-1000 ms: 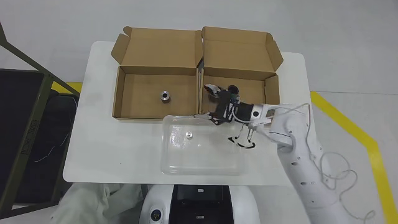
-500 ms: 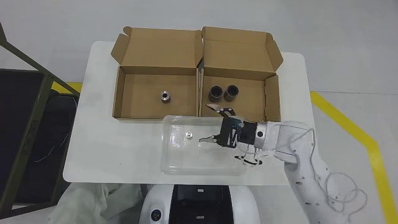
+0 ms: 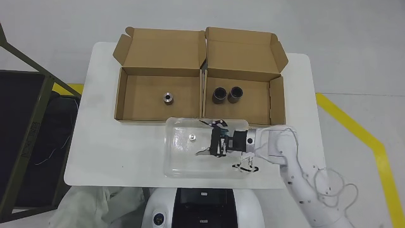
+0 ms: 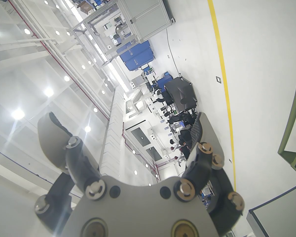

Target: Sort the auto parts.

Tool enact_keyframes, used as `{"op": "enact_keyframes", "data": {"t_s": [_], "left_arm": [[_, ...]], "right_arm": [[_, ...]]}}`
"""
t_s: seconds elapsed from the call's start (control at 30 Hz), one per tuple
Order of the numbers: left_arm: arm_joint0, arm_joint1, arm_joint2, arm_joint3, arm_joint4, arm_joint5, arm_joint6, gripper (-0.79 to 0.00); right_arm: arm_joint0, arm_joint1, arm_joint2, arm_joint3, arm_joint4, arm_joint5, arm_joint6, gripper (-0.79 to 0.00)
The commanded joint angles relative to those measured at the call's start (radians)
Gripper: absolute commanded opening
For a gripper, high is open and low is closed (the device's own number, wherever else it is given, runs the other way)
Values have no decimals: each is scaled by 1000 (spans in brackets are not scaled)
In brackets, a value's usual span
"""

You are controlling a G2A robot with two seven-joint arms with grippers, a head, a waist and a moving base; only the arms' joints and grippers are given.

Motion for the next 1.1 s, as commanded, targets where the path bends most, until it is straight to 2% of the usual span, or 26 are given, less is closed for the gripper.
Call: {"op": "enact_keyframes", "data": {"t_s": [0.0,0.5,0.9,1.07], "left_arm": [[0,0,0,0,0,0,0,0],[0,0,0,0,0,0,0,0],[0,0,0,0,0,0,0,0],[0,0,0,0,0,0,0,0]], "right_arm": [[17,-2,-21,29,3,5,2,-99],[83,-6,-116,150,6,43,23,-114],[135,-15,-181,248,4,115,50,-129],[169,-25,-218,299,18,138,65,-172]]}}
